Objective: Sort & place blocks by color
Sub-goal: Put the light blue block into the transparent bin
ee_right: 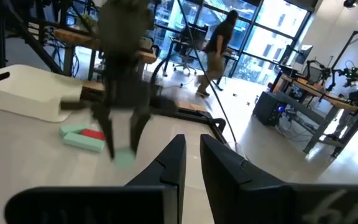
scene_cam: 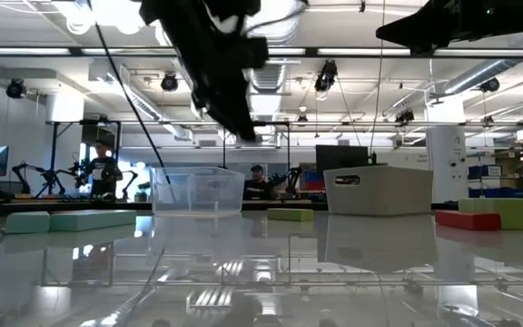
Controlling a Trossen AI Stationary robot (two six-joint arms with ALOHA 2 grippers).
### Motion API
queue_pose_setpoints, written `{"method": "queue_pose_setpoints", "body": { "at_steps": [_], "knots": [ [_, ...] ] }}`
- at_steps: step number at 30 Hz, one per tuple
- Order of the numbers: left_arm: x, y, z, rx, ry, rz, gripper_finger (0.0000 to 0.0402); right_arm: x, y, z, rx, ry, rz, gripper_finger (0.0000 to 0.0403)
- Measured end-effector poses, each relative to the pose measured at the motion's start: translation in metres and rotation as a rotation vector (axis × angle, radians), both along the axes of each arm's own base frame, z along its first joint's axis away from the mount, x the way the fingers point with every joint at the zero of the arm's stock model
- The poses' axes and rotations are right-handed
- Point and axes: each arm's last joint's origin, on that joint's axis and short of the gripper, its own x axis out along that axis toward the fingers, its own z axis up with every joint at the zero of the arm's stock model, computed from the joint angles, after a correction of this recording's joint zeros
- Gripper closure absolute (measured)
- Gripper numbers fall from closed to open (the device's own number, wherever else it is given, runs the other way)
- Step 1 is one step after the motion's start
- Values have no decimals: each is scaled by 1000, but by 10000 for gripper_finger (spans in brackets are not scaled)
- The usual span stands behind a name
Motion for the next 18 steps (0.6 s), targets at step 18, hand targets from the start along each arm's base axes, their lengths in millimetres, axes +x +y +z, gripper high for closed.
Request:
{"method": "queue_pose_setpoints", "body": {
  "at_steps": [18],
  "knots": [
    [-88, 177, 23, 126, 154, 187, 286, 2, -1, -1, -3, 3, -9, 365]
  ]
}}
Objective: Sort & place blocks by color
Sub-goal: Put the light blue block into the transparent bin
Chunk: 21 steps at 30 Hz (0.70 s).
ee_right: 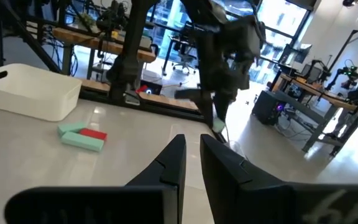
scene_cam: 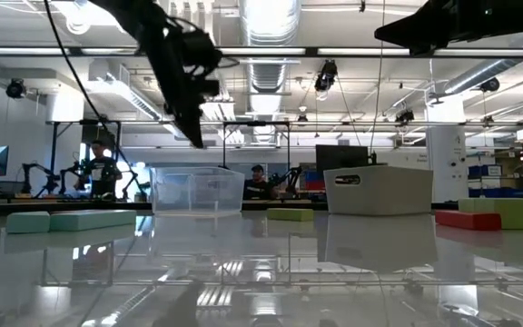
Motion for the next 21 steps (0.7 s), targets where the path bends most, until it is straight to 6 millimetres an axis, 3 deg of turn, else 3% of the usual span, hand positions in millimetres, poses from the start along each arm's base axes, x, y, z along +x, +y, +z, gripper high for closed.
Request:
{"method": "queue_pose_setpoints", "body": {
  "at_steps": [6, 17, 21],
  "knots": [
    [12, 27, -31, -26, -10, 83, 286, 0, 0, 0, -6, 1, -2, 365],
    [24, 37, -71, -103, 42, 153, 284, 0, 0, 0, -9, 6, -1, 365],
    [27, 39, -72, -90, 15, 163, 237, 0, 0, 0, -8, 6, -1, 365]
  ]
}}
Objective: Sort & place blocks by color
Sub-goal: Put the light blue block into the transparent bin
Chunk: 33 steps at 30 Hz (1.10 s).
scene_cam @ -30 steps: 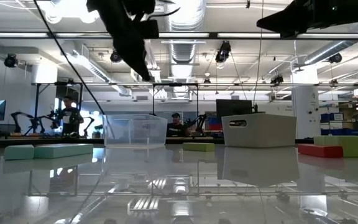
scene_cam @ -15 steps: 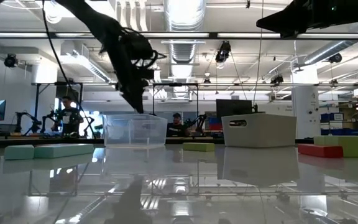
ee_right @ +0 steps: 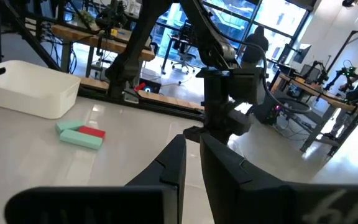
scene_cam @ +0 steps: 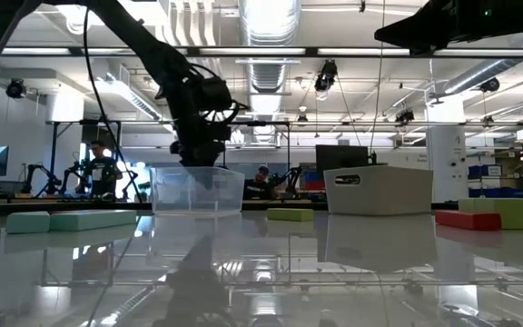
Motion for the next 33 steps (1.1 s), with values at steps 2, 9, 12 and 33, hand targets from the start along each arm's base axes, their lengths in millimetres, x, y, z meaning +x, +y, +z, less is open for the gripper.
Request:
{"method": "queue_pose_setpoints", "body": {
  "at_steps": [2, 9, 12, 33],
  "knots": [
    [0, 0, 0, 7, -6, 1, 212, 0, 0, 0, 0, 0, 0, 365],
    [2, -3, 8, 20, -24, -2, 190, 0, 0, 0, 0, 0, 0, 365],
    [6, -13, 19, 30, -55, -13, 189, 0, 0, 0, 0, 0, 0, 365],
    [9, -204, 108, -82, -379, -247, 187, 0, 0, 0, 4, 0, 1, 365]
  ]
}}
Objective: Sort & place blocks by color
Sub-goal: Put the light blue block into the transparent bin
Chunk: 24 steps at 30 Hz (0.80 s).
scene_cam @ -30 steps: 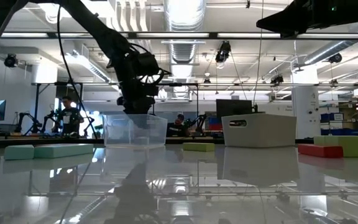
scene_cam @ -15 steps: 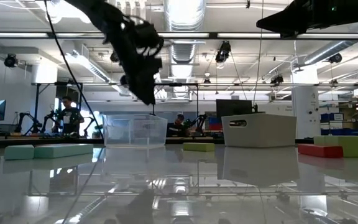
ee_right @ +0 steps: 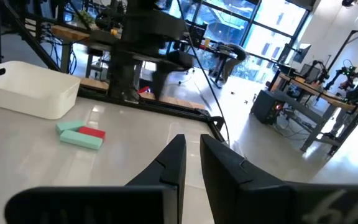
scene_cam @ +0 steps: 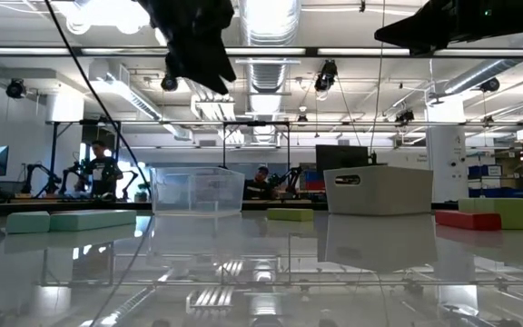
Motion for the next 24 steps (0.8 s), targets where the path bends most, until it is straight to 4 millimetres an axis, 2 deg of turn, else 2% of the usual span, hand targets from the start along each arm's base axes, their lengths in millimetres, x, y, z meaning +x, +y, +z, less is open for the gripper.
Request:
{"method": "queue_pose_setpoints", "body": {
  "at_steps": [4, 11, 18, 24],
  "knots": [
    [4, -27, -10, -35, 44, -46, 187, 0, 0, 0, 9, 0, 0, 365],
    [6, -54, -45, -223, 136, 114, 187, 0, 0, 0, 19, 1, -1, 365],
    [-5, -64, -85, -282, 448, 362, 187, 2, 0, -2, 22, 12, -1, 365],
    [3, -65, -117, -252, 574, 433, 187, 2, 0, -2, 19, 14, -1, 365]
  ]
}}
